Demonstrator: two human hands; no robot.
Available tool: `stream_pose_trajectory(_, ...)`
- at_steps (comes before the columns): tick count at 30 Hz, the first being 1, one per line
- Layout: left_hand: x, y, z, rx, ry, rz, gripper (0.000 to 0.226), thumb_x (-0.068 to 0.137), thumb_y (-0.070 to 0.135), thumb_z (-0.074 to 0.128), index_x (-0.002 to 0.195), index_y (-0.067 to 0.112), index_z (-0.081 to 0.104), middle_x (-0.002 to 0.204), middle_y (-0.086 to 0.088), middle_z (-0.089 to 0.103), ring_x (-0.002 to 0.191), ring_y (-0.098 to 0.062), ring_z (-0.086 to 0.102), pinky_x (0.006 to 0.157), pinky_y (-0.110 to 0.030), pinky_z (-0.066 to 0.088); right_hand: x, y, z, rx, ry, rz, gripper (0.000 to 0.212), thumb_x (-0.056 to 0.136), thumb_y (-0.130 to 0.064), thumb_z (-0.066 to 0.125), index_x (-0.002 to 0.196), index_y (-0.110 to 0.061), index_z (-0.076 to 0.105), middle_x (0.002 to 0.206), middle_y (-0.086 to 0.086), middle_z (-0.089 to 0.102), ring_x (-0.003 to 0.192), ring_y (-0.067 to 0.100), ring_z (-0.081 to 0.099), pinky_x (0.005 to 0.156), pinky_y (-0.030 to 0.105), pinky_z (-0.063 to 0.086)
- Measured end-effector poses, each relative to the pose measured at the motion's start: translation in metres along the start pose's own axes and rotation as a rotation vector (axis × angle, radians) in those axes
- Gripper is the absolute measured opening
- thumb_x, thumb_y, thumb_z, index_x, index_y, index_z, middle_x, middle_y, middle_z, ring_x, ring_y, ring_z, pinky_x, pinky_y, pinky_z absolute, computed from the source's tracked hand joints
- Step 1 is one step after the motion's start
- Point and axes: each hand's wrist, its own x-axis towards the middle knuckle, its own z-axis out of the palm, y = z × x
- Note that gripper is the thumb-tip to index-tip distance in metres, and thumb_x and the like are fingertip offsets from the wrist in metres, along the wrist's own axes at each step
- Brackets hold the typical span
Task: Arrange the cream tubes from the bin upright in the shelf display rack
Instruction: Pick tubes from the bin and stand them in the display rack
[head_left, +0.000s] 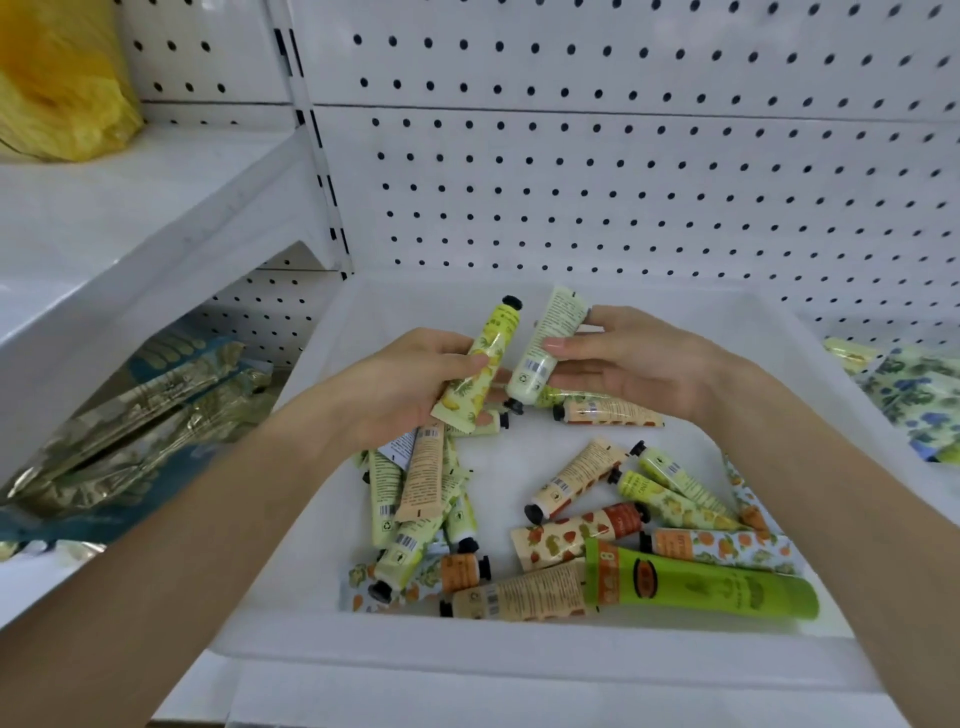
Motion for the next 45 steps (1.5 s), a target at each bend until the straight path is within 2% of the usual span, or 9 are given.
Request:
stream_pose_trajectory(3, -0.001, 0.000, 0.002, 0.027, -0.075, -0.003, 0.027, 0.097, 0.010, 0.049, 0.121, 0.001, 0.058, 0.115, -0.018, 0.067, 0.105, -0.032, 0.065, 0.086, -0.041, 0.056, -0.003, 0.001, 0.010, 0.024, -0.046, -0.017, 0.030, 0.084, -0.003, 0.064, 0.114, -0.003, 0.062, 0.110, 0.010, 0.070, 0.100, 0.020, 0.068, 0.082, 0.027, 0.057)
stream_pose_trajectory(9, -0.003, 0.000, 0.005, 0.123, -0.087, 0.054, 0.032, 0.081, 0.011, 0.069, 0.113, 0.010, 0.062, 0.106, -0.011, 0.072, 0.091, -0.021, 0.070, 0.075, -0.031, 0.059, -0.004, 0.001, 0.016, 0.038, -0.092, 0.004, 0.030, 0.084, -0.001, 0.063, 0.114, -0.002, 0.062, 0.108, 0.008, 0.071, 0.099, 0.017, 0.069, 0.079, 0.023, 0.057)
stream_pose_trajectory(13, -0.003, -0.001, 0.004, 0.141, -0.072, 0.076, 0.039, 0.078, 0.007, 0.072, 0.116, 0.007, 0.061, 0.106, -0.012, 0.071, 0.092, -0.024, 0.070, 0.074, -0.029, 0.057, 0.000, 0.002, 0.018, -0.089, -0.009, -0.017, 0.036, 0.077, -0.017, 0.071, 0.111, -0.005, 0.066, 0.108, 0.005, 0.071, 0.096, 0.016, 0.063, 0.085, 0.027, 0.049)
stream_pose_trajectory(18, -0.006, -0.002, 0.005, 0.188, -0.183, 0.052, 0.033, 0.081, 0.006, 0.067, 0.114, 0.003, 0.063, 0.106, -0.013, 0.072, 0.096, -0.023, 0.069, 0.077, -0.027, 0.057, -0.001, 0.000, 0.023, -0.111, 0.072, -0.077, 0.016, 0.084, -0.030, 0.066, 0.084, -0.014, 0.068, 0.077, 0.002, 0.059, 0.056, 0.007, 0.042, 0.046, 0.015, 0.035)
stream_pose_trajectory(23, -0.009, -0.001, 0.008, 0.116, -0.287, 0.002, 0.035, 0.080, 0.007, 0.065, 0.114, 0.007, 0.063, 0.107, -0.011, 0.071, 0.099, -0.020, 0.069, 0.081, -0.030, 0.057, -0.004, 0.000, 0.025, -0.168, 0.040, -0.138, 0.016, 0.087, -0.028, 0.064, 0.095, -0.014, 0.068, 0.077, 0.002, 0.060, 0.050, 0.006, 0.039, 0.041, 0.015, 0.030)
stream_pose_trajectory(32, -0.008, 0.000, 0.008, 0.078, -0.221, -0.022, 0.037, 0.076, 0.017, 0.065, 0.113, 0.014, 0.062, 0.105, -0.011, 0.072, 0.100, -0.024, 0.069, 0.088, -0.040, 0.055, -0.004, -0.003, 0.008, -0.273, -0.017, -0.138, 0.022, 0.085, -0.026, 0.066, 0.100, -0.011, 0.068, 0.074, -0.006, 0.065, 0.060, 0.008, 0.053, 0.054, 0.017, 0.046)
stream_pose_trajectory(38, -0.006, -0.002, 0.005, 0.052, -0.184, -0.069, 0.032, 0.089, 0.006, 0.058, 0.121, 0.008, 0.056, 0.110, -0.014, 0.070, 0.101, -0.025, 0.068, 0.086, -0.043, 0.055, 0.002, 0.020, -0.016, -0.990, -0.240, 0.141, 0.026, 0.077, -0.030, 0.076, 0.098, -0.015, 0.071, 0.094, -0.004, 0.069, 0.086, 0.011, 0.064, 0.068, 0.016, 0.051)
stream_pose_trajectory(41, -0.005, -0.003, 0.004, 0.073, -0.183, -0.084, 0.033, 0.090, 0.003, 0.057, 0.122, 0.008, 0.056, 0.112, -0.012, 0.070, 0.103, -0.024, 0.067, 0.087, -0.045, 0.054, 0.006, 0.030, -0.017, -1.076, -0.285, 0.190, 0.023, 0.074, -0.029, 0.079, 0.094, -0.018, 0.074, 0.089, -0.007, 0.069, 0.081, 0.003, 0.061, 0.067, 0.009, 0.047)
stream_pose_trajectory(45, -0.004, -0.002, 0.002, 0.104, -0.170, -0.111, 0.034, 0.089, 0.004, 0.058, 0.123, 0.008, 0.057, 0.112, -0.010, 0.070, 0.103, -0.024, 0.068, 0.093, -0.048, 0.051, 0.014, 0.038, -0.015, -1.091, -0.324, 0.175, 0.020, 0.071, -0.023, 0.082, 0.089, -0.022, 0.073, 0.089, -0.003, 0.069, 0.080, 0.010, 0.060, 0.077, 0.030, 0.050)
